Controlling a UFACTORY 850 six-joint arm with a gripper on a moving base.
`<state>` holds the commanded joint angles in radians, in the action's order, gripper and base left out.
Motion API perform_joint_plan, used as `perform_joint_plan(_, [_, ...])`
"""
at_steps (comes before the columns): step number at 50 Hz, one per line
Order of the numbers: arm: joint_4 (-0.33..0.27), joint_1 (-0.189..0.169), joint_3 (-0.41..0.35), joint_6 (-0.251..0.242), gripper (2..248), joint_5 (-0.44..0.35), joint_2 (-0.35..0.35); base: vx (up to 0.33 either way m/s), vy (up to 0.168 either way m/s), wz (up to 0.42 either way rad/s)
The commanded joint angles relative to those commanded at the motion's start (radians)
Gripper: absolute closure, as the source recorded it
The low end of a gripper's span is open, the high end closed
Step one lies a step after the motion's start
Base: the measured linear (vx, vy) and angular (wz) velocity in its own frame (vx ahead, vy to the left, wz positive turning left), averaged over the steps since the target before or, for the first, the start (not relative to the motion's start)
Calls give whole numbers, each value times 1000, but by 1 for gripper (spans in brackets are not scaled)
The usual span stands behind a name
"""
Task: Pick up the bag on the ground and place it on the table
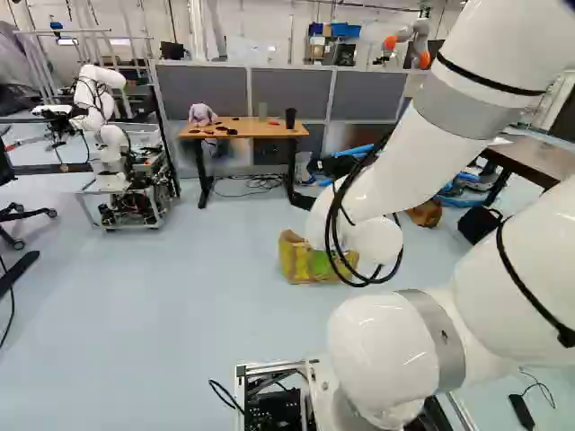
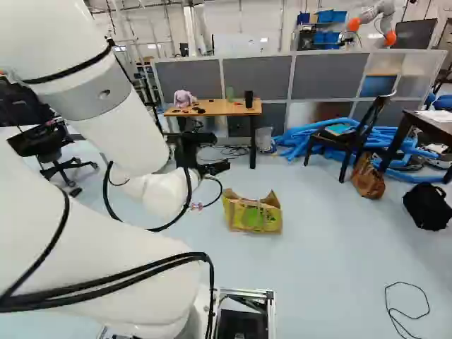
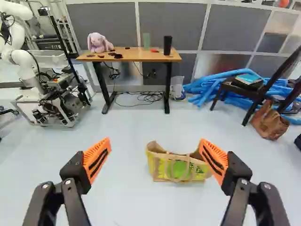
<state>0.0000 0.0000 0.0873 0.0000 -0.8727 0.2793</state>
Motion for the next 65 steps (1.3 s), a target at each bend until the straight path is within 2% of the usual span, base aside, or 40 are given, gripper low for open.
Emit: perform_joint_plan(65, [0,0,0,0,3,0,0,0,0,0])
